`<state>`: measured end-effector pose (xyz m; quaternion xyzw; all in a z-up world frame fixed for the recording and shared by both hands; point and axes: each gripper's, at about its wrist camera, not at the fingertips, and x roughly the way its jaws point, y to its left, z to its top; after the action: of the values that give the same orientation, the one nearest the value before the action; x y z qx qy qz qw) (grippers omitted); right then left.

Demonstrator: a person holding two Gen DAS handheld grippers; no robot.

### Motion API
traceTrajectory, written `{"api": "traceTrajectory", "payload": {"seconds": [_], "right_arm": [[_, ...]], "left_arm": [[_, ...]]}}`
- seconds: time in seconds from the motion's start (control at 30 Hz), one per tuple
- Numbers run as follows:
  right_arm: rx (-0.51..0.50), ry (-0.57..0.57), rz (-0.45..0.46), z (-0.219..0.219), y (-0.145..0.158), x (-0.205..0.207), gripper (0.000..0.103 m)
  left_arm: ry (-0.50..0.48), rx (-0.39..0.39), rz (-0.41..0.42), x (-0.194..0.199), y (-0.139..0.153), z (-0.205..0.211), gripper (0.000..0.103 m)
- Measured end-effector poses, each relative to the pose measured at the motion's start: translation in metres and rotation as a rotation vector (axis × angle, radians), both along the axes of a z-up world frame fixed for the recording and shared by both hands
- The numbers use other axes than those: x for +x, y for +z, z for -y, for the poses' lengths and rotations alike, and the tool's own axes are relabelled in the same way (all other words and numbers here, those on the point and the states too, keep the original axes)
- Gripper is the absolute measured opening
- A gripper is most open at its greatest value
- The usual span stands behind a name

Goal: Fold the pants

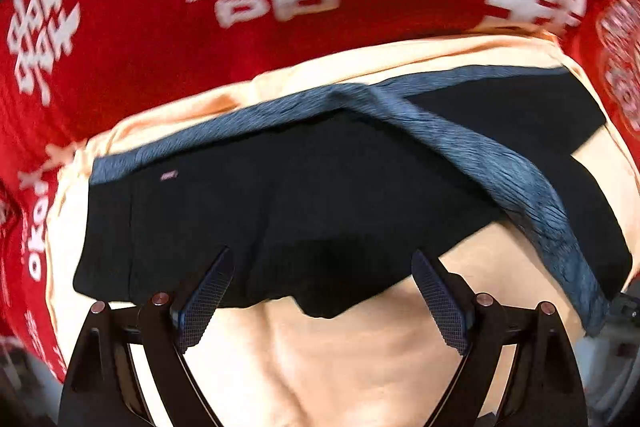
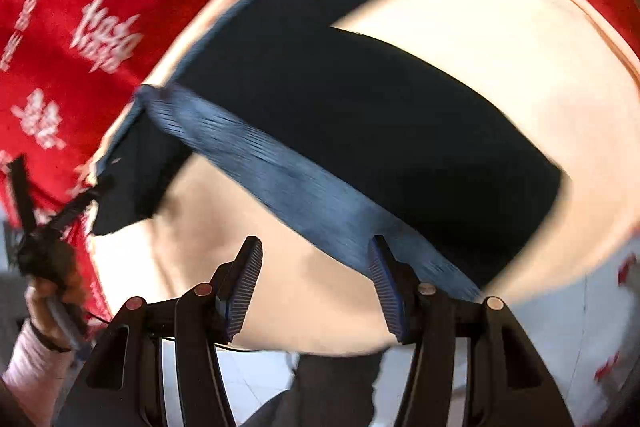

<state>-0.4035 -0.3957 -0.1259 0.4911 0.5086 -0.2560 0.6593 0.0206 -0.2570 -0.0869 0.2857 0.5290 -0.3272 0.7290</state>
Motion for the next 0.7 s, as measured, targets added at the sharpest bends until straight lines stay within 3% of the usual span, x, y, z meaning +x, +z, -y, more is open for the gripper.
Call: {"api": "traceTrajectory", "payload": {"seconds": [0.17,0.27,0.47,0.53,0.7], "right_arm": [[-0.001,-0.078,-0.065,-0.012,-0.021,-0.051,0.059],[-0.002,-0.085,-0.095,-0.014,-0.029,-0.062,0.059],[0.02,-0.037,-0.007,-0.003,-0.038,-0.067,0.059],[0.043,-0.005,0.05,0.001,-0.039,-0.068,0.059],[0.116,0.046,0.086,0.005,-0.054,-0.068,0.059]], "left_arm": [[-0.073,-0.037,-0.102,-0.035,0.005,0.01,0.091],[-0.115,-0.052,-0.178,-0.06,-0.01,0.027,0.091],[-0.161,-0.048,-0.285,-0.109,-0.042,0.085,0.091],[-0.157,-0.045,-0.303,-0.119,-0.049,0.095,0.091],[-0.128,-0.024,-0.368,-0.137,-0.066,0.113,0.091]]}}
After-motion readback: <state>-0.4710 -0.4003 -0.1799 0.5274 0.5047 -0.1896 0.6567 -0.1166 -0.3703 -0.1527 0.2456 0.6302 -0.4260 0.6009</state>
